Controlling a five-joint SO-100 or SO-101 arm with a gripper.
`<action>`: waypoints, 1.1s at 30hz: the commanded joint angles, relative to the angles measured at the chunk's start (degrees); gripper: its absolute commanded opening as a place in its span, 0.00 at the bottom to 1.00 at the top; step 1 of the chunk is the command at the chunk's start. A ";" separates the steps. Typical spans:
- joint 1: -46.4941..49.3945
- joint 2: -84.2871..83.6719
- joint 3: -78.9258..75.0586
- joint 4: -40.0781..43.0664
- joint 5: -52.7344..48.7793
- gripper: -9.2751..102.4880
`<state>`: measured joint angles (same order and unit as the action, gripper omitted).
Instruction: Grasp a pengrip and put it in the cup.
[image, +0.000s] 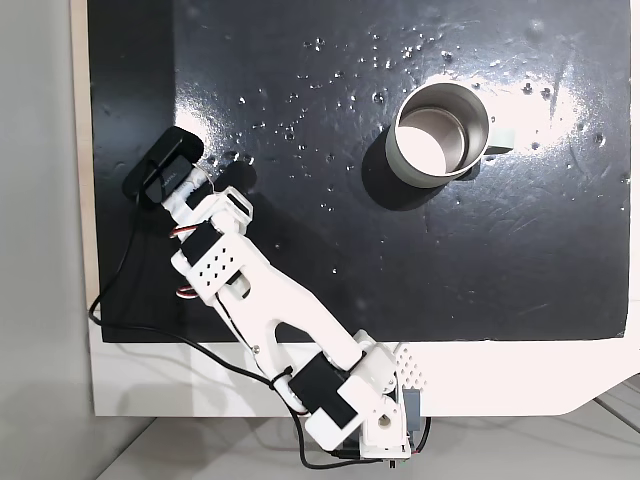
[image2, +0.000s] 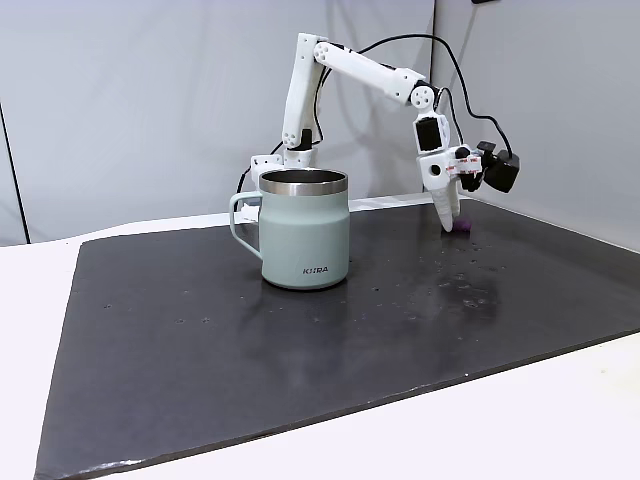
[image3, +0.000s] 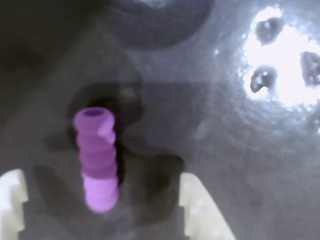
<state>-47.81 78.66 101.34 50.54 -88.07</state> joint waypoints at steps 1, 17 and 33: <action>-0.70 -0.18 -0.18 -2.64 0.35 0.41; -1.93 -2.46 2.11 -8.53 0.88 0.15; 3.87 5.89 -0.97 -3.43 11.34 0.08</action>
<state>-46.67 79.37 104.33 44.82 -79.80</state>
